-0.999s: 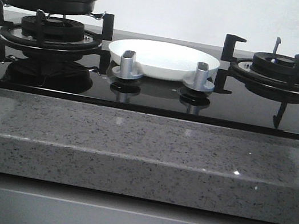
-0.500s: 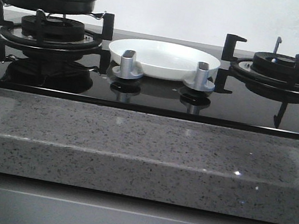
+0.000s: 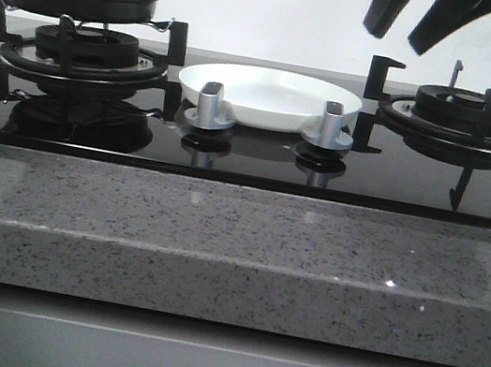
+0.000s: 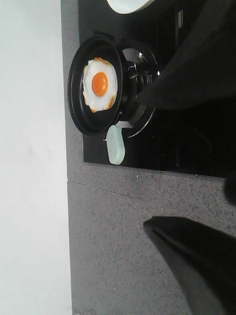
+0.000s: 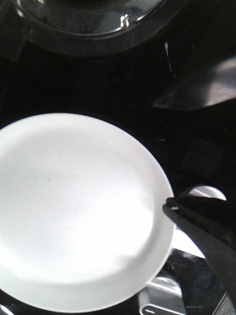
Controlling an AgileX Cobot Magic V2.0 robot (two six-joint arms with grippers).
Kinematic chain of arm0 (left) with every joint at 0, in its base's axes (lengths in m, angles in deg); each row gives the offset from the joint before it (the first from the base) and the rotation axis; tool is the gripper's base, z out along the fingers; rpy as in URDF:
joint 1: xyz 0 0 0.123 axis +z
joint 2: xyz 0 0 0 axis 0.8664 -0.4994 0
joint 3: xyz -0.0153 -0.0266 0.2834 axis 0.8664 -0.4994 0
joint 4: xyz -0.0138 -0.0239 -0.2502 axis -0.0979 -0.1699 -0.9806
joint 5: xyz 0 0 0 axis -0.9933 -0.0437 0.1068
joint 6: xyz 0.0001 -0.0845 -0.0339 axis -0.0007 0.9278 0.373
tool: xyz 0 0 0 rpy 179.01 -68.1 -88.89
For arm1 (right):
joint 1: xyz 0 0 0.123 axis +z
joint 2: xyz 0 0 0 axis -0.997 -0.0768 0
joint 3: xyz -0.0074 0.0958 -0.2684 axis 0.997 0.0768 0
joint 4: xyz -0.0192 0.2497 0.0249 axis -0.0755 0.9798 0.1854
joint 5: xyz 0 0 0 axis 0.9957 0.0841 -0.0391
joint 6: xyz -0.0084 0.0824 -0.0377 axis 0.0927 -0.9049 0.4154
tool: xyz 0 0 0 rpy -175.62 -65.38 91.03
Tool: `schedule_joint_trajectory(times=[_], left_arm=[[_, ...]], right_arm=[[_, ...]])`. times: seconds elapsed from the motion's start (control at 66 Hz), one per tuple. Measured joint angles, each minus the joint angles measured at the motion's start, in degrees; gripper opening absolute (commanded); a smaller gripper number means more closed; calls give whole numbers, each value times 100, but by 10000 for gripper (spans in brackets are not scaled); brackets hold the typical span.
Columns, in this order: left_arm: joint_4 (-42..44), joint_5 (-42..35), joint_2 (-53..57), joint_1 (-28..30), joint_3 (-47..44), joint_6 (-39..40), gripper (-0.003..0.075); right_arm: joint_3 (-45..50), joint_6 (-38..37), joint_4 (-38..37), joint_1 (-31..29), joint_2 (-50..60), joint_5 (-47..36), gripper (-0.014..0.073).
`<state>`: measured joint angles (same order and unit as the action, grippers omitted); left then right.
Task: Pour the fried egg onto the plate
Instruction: 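Lower the right gripper to the white plate rim and grasp it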
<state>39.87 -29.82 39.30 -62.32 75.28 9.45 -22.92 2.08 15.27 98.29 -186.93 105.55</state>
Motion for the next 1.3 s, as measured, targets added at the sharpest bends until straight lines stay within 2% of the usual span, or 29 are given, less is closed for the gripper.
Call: schedule_joint_trajectory(times=[0.288, 1.03, 1.302], left_arm=[[0, 0, 0, 0, 0, 0, 470], [0, 0, 0, 0, 0, 0, 470], [0, 0, 0, 0, 0, 0, 470]], right_arm=[[-207, -3, 436, -187, -592, 57, 341], [-241, -3, 810, -201, -1177, -185, 334], [-240, -13, 928, -213, -1239, -389, 120]])
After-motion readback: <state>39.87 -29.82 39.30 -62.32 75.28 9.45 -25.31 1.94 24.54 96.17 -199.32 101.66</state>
